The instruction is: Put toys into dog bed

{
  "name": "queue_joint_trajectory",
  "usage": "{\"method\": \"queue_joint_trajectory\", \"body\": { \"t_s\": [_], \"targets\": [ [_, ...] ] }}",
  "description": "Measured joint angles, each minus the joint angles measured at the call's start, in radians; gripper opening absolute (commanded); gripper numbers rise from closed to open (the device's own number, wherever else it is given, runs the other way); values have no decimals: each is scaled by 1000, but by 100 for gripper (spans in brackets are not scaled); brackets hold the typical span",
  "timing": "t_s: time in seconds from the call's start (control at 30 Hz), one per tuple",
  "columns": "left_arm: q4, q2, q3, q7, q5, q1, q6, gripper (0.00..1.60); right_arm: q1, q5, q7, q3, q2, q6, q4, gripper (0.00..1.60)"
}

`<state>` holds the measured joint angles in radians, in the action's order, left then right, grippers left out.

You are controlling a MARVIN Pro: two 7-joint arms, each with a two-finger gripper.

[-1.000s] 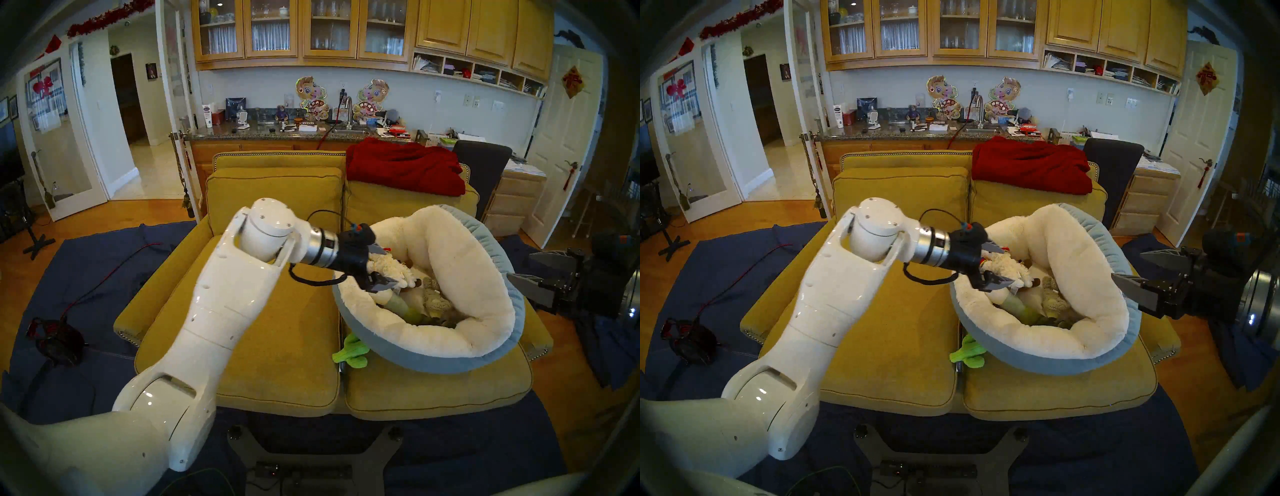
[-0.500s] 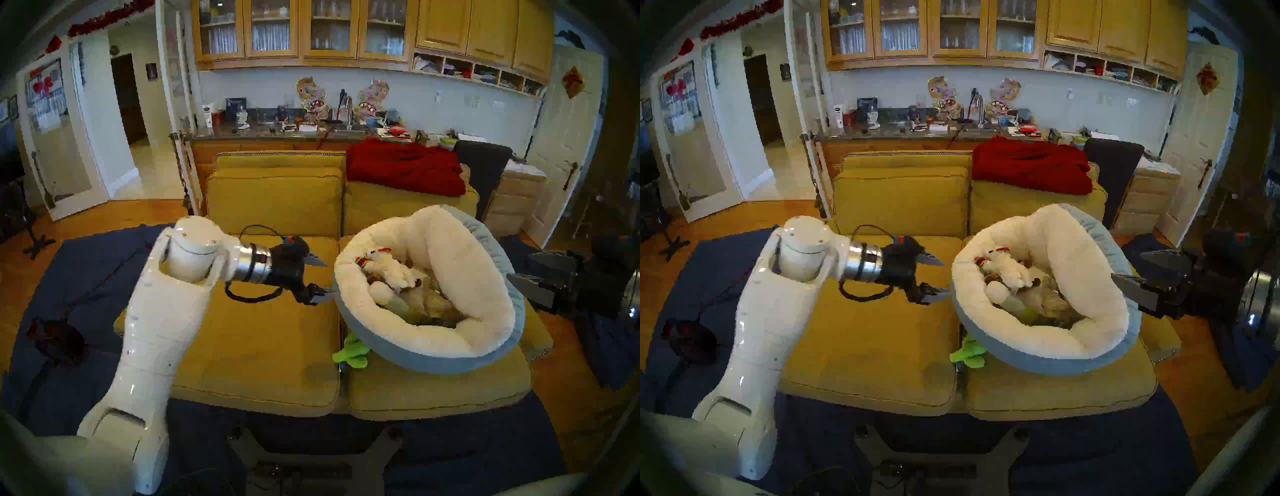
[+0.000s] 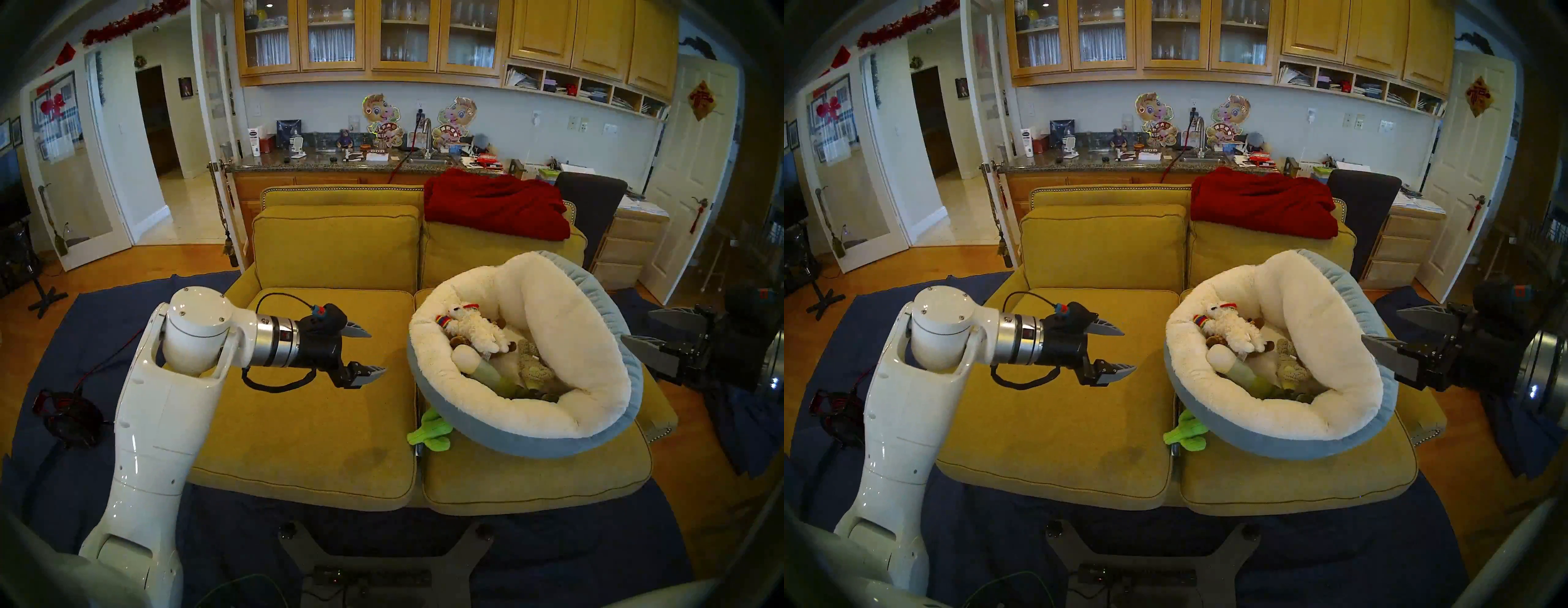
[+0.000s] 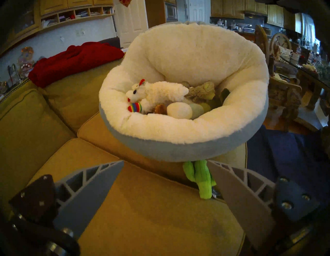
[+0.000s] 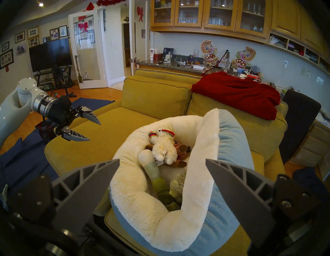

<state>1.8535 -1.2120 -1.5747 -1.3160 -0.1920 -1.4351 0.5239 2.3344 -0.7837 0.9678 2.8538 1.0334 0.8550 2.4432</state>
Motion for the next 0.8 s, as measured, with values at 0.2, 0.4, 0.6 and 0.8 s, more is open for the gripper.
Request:
{"method": "queue_joint_trajectory", "body": {
  "t_s": [0.2,0.4,0.6,0.8],
  "targets": [
    [10,15,-6,7,13,-36,9,160,0,0,0,0,0,0,0,160],
    [11,28,4,25,17,-66,26,160,0,0,0,0,0,0,0,160],
    [8,32,42,44,14,-93,41,160,0,0,0,0,0,0,0,160],
    [4,33,86,52,13,-111,44,160,0,0,0,0,0,0,0,160]
  ]
}}
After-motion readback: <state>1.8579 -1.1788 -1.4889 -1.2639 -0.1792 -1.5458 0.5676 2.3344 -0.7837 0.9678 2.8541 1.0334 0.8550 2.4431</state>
